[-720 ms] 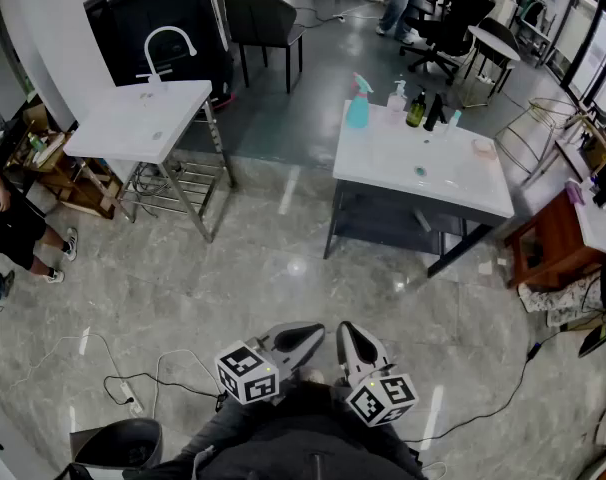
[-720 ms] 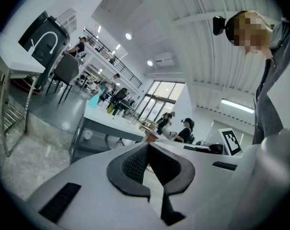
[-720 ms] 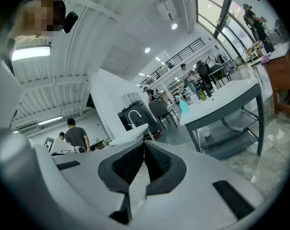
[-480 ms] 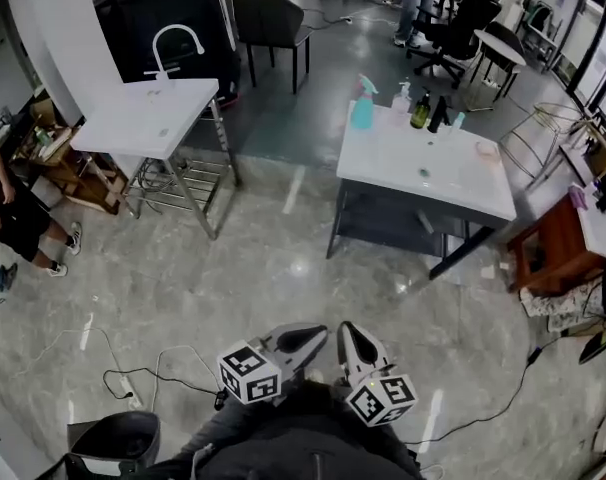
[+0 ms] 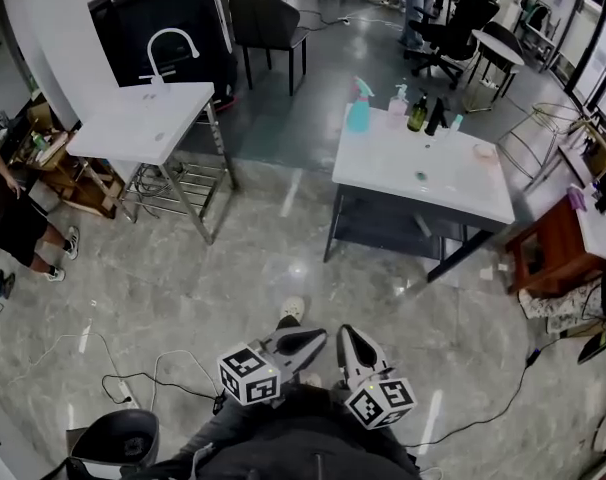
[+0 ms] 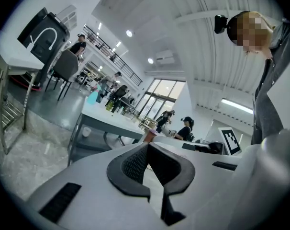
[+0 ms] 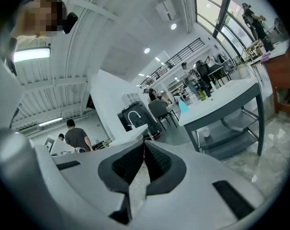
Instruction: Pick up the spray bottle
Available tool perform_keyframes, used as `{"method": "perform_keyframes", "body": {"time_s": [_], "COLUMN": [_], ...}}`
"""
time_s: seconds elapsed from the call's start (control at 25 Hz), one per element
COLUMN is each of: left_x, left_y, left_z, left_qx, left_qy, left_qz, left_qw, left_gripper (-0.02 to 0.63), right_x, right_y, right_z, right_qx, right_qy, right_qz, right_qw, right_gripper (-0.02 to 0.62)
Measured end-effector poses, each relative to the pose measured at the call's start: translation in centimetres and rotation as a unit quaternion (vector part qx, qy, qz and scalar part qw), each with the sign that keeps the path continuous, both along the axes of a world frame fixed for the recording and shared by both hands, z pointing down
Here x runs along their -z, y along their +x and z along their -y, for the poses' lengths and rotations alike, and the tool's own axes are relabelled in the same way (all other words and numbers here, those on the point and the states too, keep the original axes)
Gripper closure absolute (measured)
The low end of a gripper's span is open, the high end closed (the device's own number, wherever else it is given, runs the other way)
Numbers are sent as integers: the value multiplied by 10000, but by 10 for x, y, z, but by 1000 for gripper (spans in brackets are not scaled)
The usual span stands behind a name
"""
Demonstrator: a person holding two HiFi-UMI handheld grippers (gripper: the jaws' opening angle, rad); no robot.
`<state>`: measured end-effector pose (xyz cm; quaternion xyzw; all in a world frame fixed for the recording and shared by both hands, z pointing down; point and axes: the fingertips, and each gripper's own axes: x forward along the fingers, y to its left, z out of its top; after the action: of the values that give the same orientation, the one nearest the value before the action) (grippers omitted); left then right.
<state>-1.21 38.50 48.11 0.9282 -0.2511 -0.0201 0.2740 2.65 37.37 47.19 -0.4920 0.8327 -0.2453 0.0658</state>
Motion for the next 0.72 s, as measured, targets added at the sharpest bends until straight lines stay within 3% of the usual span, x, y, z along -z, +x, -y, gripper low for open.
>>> {"method": "perform_keyframes", "body": {"time_s": [0.72], "left_x": [14], "left_y": [17], "left_z": [138], "left_qx": [-320], "left_qy": [70], "left_qz": [-23], "left_qw": [9995], "left_gripper": [600], "right_x": [16], "right_y": [17], "right_z": [134], "right_qx": [-335], "right_qy": [92], "right_qz": [0], "right_qw": [9994], "right_gripper": [584]}}
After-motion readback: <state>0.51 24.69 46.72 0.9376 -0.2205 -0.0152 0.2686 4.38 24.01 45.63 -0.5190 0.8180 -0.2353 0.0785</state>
